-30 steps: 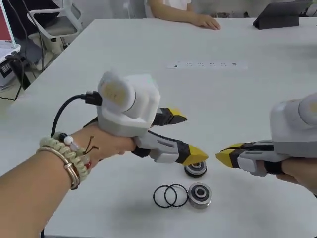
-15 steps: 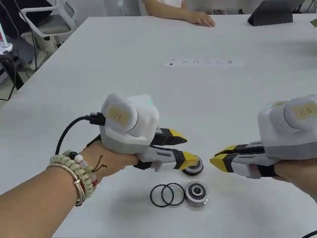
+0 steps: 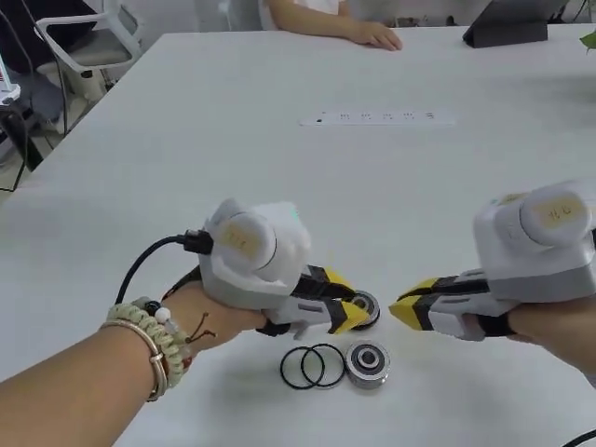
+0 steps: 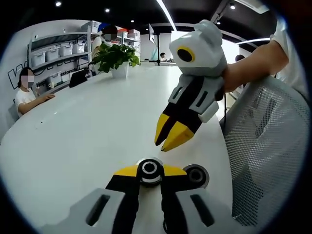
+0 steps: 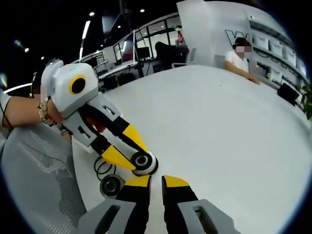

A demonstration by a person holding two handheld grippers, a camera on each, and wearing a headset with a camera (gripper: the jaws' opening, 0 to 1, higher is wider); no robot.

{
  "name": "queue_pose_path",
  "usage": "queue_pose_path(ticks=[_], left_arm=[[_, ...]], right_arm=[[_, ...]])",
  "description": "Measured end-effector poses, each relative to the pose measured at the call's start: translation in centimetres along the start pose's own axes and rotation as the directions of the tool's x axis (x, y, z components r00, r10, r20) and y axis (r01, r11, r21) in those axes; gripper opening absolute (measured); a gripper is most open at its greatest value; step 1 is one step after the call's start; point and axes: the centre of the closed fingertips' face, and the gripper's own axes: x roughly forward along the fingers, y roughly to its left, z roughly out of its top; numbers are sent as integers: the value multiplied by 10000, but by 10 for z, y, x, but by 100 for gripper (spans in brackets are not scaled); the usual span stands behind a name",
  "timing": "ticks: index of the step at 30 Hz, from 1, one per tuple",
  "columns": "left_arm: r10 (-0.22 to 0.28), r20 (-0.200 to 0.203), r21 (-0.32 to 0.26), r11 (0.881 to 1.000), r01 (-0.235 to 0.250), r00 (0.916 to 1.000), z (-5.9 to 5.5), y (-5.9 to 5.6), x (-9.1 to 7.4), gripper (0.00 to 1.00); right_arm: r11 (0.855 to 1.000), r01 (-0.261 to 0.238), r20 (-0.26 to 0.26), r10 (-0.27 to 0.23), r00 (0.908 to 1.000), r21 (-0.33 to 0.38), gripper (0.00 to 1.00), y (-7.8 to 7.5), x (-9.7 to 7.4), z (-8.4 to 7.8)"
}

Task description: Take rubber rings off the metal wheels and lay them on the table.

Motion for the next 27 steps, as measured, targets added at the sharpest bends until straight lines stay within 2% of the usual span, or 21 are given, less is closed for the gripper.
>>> queue_pose_path(ticks=[2, 5, 7, 11, 15, 19, 24, 27], left_arm=[[82, 12, -79, 9999, -81, 10000, -1, 2, -1, 9], [94, -55, 418, 9991, -92, 9999, -1, -1, 0, 9], [104, -43, 213, 9997, -103, 9999, -1, 0, 1, 7], [48, 13, 236, 9997, -48, 10000, -1, 0, 0, 7], [-104, 8, 309, 9995, 103, 9999, -1, -3, 1, 7], [-136, -5, 373, 9992, 136, 9999, -1, -4, 2, 7], [-153, 29, 364, 9992, 152, 9999, 0, -5, 2, 7], [-147, 57, 354, 9993, 145, 9999, 0, -5, 3, 7]], right_arm=[[10000, -31, -41, 31, 10000, -10, 6, 1, 1, -1], [9999, -144, -117, 144, 9998, -28, 6, 4, 2, -3], [9996, -274, -230, 273, 9994, -73, 7, 7, 4, -6], [9991, -378, -403, 370, 9985, -175, 12, 10, 7, -10], [9985, -532, -370, 527, 9979, -133, 13, 13, 8, -11], [9971, -647, -579, 623, 9964, -405, 17, 18, 12, -16], [9966, -456, -387, 430, 9983, -691, 20, 17, 14, -12], [9978, -388, -109, 382, 9992, -533, 21, 17, 15, -8]])
